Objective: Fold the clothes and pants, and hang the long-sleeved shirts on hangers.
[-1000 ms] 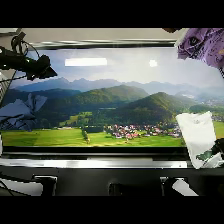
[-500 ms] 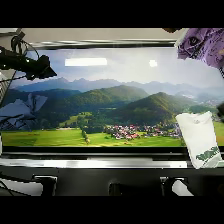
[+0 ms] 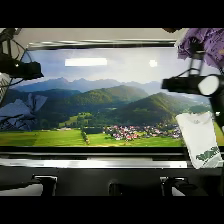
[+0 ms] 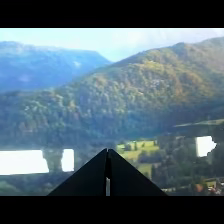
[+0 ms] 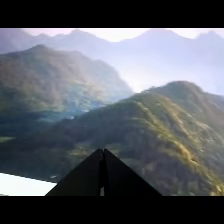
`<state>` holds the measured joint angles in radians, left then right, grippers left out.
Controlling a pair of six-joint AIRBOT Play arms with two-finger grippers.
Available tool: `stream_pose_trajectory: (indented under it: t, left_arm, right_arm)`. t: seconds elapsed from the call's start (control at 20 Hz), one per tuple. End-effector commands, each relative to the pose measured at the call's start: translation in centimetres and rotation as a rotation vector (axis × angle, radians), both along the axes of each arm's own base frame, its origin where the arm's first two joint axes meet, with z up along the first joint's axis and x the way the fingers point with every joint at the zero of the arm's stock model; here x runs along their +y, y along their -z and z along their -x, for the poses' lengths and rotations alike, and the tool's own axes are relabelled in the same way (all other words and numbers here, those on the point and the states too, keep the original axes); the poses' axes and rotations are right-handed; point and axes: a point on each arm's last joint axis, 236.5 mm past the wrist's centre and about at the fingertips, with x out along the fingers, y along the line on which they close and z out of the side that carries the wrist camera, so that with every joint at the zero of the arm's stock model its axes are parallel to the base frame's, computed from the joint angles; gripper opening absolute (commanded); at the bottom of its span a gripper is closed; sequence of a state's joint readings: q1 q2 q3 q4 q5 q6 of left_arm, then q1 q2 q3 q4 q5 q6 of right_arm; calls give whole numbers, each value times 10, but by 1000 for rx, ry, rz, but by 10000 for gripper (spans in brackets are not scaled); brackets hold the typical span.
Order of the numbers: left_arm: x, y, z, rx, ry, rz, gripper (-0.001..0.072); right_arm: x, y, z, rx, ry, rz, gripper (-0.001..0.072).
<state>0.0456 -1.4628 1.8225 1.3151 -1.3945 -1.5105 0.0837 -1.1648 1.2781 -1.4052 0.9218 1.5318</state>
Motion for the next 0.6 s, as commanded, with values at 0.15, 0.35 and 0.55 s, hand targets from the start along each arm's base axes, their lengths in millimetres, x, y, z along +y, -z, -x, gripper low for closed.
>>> stream_pose_trajectory:
  t: [0.15, 0.35, 0.55]
  left_arm:
    - [12, -15, 11, -99, 22, -70, 19]
    - [11, -12, 10, -92, 23, -67, 18]
    - [11, -11, 9, -89, 23, -67, 18]
  right_arm:
    - [79, -5, 17, -32, -210, 40, 37]
    - [78, -5, 16, -35, -209, 44, 37]
    - [78, -5, 16, -35, -209, 44, 37]
